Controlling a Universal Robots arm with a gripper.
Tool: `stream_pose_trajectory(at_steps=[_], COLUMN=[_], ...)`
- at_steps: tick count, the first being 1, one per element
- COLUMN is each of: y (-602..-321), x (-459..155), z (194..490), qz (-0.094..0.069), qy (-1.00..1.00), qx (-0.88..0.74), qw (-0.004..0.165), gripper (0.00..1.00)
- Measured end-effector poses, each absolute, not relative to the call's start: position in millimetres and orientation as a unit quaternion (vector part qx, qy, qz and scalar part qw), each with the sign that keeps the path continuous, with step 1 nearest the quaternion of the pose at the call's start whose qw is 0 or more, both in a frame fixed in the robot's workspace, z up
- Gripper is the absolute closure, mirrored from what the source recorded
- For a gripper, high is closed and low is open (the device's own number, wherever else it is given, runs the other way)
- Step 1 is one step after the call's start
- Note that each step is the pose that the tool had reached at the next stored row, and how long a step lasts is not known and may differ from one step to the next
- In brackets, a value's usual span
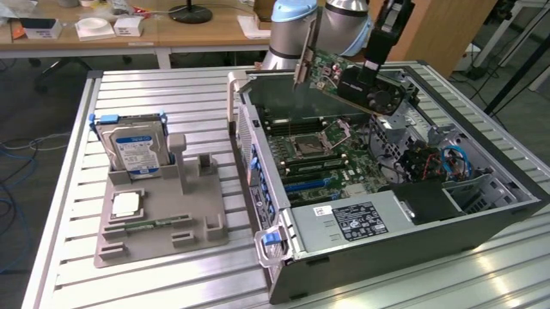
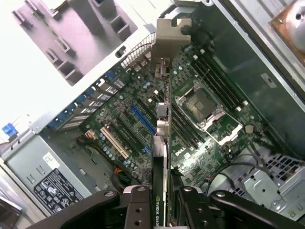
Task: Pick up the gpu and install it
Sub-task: 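Insert the gpu into the slot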
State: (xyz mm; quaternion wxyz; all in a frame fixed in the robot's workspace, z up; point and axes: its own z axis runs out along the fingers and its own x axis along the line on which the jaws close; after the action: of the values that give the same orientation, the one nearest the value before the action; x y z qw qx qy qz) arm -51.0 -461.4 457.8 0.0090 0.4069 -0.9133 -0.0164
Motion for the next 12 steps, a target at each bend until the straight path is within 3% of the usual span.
stream_pose_trajectory(at_steps=[12], y=[-461.4], x=[-51.0], z=[457.7], qz=[-0.015], qy=[-0.864], qx=[0.502], qw=[0.011], gripper=[0.74])
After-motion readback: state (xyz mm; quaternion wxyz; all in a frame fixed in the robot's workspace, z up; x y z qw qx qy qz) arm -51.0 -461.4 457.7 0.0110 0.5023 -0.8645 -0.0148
